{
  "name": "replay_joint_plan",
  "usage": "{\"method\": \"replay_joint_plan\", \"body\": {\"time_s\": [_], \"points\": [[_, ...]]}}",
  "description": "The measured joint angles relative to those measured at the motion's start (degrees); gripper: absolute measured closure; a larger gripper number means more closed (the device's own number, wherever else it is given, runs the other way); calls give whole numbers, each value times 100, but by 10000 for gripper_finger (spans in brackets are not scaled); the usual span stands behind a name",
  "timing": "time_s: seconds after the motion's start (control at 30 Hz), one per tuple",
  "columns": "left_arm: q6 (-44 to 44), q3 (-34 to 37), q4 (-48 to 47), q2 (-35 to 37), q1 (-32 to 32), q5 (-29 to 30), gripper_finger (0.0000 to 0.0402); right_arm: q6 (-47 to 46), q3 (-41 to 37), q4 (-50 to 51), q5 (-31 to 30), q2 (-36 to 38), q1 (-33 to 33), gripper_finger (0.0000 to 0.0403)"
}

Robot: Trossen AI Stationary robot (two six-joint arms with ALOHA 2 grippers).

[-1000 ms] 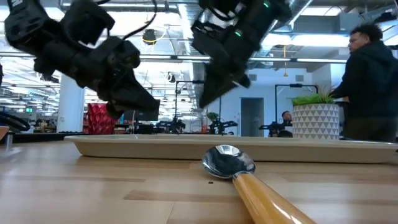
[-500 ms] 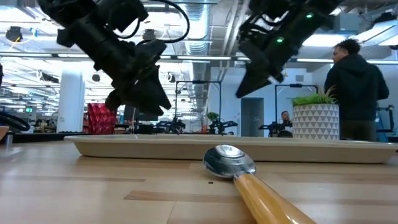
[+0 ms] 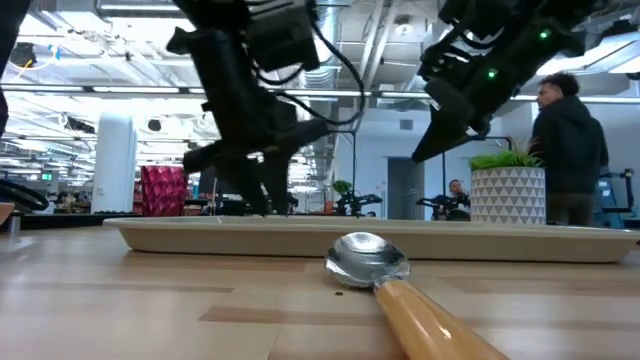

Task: Pick and place plate/cup/fork/spoon on tray
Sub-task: Put the orange fork on the left of the light brown serving tray

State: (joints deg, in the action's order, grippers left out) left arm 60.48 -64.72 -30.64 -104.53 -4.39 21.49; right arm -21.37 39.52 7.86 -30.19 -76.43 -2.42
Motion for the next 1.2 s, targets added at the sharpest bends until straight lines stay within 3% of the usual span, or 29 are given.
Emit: {"method": "replay_joint_plan", "body": {"time_s": [0.27,1.2], "points": [[225,-420,-9,-524,117,-284,280,101,-48,65,-222,333,-151,394],[806,-609,-1279,-446,121,-82,280,259,-48,-60,-370,405,-299,394]]}}
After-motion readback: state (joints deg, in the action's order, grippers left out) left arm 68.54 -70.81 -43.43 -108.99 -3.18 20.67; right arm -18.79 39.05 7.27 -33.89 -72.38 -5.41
